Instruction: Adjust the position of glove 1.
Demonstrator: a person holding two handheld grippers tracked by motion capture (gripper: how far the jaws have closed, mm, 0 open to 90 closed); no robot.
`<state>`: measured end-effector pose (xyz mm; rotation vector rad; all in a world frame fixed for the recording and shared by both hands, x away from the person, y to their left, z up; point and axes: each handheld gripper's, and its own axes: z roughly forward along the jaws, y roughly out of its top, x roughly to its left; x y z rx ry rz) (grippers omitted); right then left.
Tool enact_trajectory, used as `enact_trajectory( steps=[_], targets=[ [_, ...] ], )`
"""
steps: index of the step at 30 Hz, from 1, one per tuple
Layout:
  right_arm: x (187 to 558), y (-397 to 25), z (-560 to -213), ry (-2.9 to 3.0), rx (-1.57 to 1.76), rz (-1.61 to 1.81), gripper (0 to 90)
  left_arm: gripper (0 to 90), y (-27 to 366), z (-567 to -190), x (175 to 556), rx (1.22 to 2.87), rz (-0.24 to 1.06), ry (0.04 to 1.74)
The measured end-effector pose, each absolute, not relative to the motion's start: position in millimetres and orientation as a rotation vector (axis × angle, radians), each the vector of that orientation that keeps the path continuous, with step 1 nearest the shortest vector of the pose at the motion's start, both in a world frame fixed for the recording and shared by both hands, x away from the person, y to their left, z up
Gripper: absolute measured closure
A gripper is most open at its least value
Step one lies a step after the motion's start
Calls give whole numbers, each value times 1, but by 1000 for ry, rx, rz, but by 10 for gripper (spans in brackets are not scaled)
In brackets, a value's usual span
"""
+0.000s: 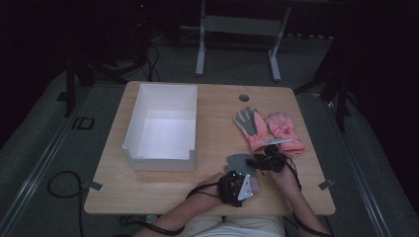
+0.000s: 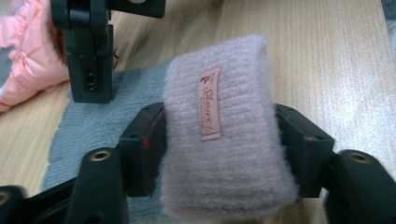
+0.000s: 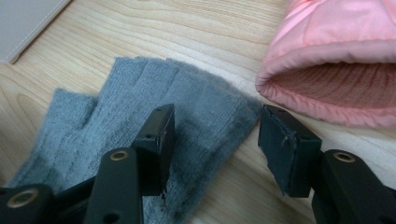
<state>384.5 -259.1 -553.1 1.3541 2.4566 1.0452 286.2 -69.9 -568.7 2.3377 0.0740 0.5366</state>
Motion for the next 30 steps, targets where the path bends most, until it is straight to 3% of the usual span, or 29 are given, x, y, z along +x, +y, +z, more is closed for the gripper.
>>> enact_trajectory(
  steps=[6, 9, 16, 30],
  targets=[
    [390, -258, -556, 2489, 1395, 1157, 507, 595, -55, -564, 308, 2290, 320, 95],
    [396, -258, -558, 2521, 1431, 1233, 554, 639, -50, -564, 315, 2274, 243, 93],
    [397, -239, -555, 2601, 1339, 1187, 714, 667, -48, -557, 323, 2318, 181, 102],
    [388, -246, -519, 2523, 1272, 1230, 729, 678, -49, -525, 322, 2359, 249, 88]
  ],
)
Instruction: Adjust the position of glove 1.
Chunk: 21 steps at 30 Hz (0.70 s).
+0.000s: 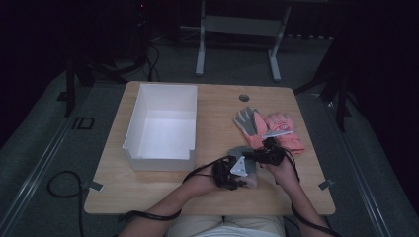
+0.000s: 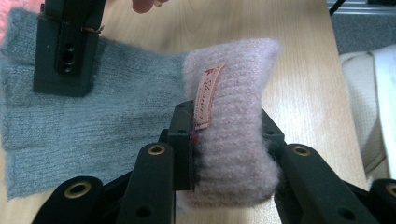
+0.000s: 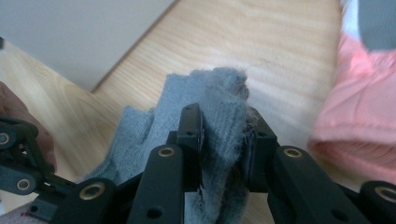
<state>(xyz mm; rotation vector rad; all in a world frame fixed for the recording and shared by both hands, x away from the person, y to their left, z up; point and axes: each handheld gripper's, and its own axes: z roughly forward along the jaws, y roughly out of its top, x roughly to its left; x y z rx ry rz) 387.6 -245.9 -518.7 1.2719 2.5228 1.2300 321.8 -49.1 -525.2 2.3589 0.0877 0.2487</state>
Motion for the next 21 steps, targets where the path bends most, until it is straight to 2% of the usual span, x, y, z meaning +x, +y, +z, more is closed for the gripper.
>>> enact_trajectory(
  steps=[21],
  targets=[
    [388, -233, -448, 2454, 1135, 1349, 737, 691, -29, -450, 331, 2407, 300, 19]
  ],
)
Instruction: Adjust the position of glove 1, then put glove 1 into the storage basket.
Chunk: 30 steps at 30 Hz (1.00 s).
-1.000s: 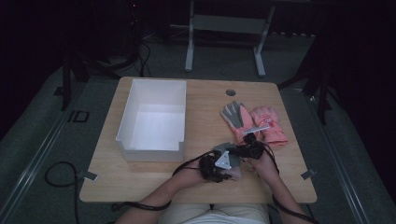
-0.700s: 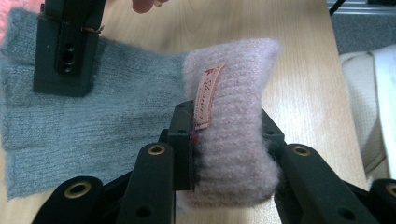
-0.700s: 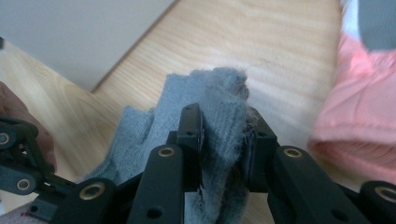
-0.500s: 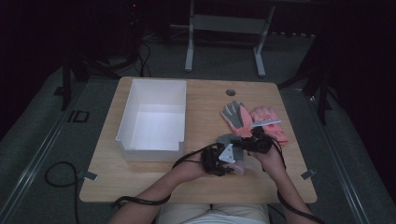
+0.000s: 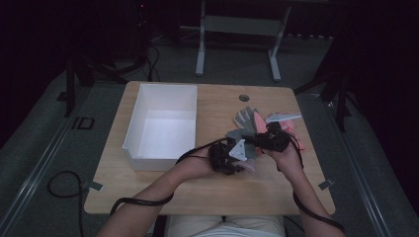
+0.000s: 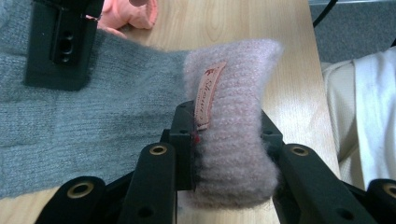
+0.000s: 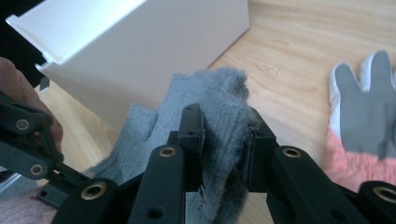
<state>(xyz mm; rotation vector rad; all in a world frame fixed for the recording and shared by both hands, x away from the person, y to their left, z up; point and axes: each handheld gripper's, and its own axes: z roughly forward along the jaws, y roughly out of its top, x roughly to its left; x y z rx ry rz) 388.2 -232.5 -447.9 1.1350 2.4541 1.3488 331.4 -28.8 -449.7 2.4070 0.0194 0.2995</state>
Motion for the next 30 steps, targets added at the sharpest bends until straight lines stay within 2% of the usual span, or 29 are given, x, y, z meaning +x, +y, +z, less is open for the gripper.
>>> enact_trajectory(
  steps=[20, 30],
  targets=[
    [406, -173, -377, 2427, 959, 1407, 737, 694, 24, -380, 341, 2442, 420, 56],
    [420, -133, -362, 2446, 897, 1439, 737, 695, 56, -360, 344, 2505, 488, 96]
  ],
)
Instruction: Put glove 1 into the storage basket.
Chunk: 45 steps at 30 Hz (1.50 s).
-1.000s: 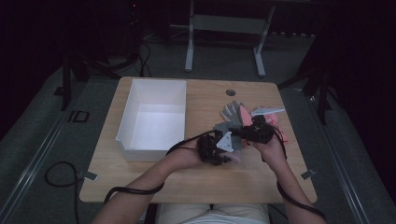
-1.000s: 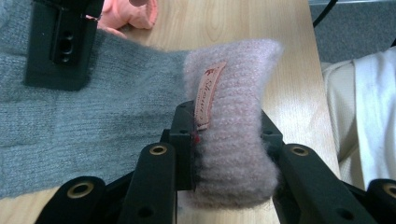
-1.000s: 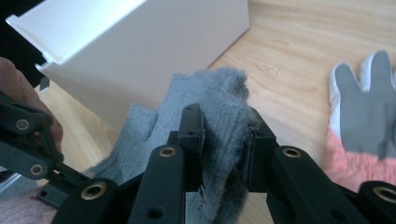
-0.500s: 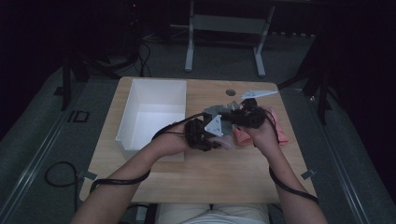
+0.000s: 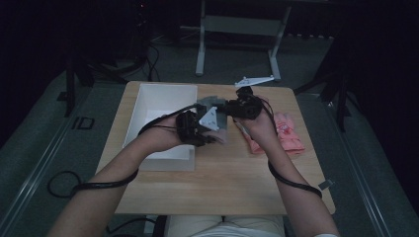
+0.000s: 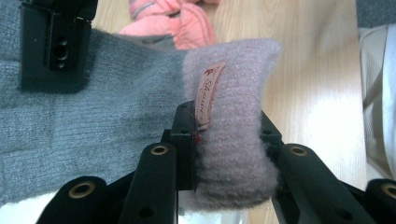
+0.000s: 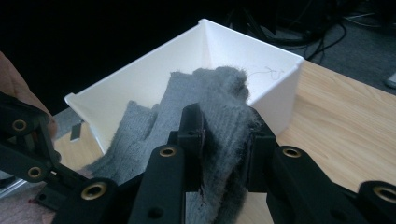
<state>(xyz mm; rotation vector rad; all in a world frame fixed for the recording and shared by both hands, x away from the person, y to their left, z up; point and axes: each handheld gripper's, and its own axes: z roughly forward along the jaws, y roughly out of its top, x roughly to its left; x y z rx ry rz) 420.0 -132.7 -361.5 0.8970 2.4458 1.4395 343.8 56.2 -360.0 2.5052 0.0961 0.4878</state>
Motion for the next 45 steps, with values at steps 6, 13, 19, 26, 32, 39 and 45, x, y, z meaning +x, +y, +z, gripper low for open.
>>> enact_trajectory(
  steps=[6, 13, 19, 26, 32, 39, 45],
  targets=[
    [425, -107, -356, 2467, 857, 1453, 737, 695, 79, -353, 343, 2534, 519, 124],
    [429, -75, -358, 2493, 819, 1458, 738, 696, 103, -355, 342, 2553, 521, 182],
    [434, -48, -364, 2532, 800, 1461, 737, 695, 125, -362, 340, 2569, 529, 218],
    [437, -17, -372, 2568, 772, 1468, 738, 695, 150, -367, 341, 2587, 505, 255],
    [437, 1, -382, 2599, 754, 1440, 738, 695, 165, -383, 341, 2573, 475, 294],
    [445, 11, -402, 2635, 779, 1343, 738, 695, 166, -407, 356, 2602, 430, 283],
    [456, 9, -421, 2647, 827, 1263, 737, 695, 156, -431, 371, 2647, 436, 242]
  ],
)
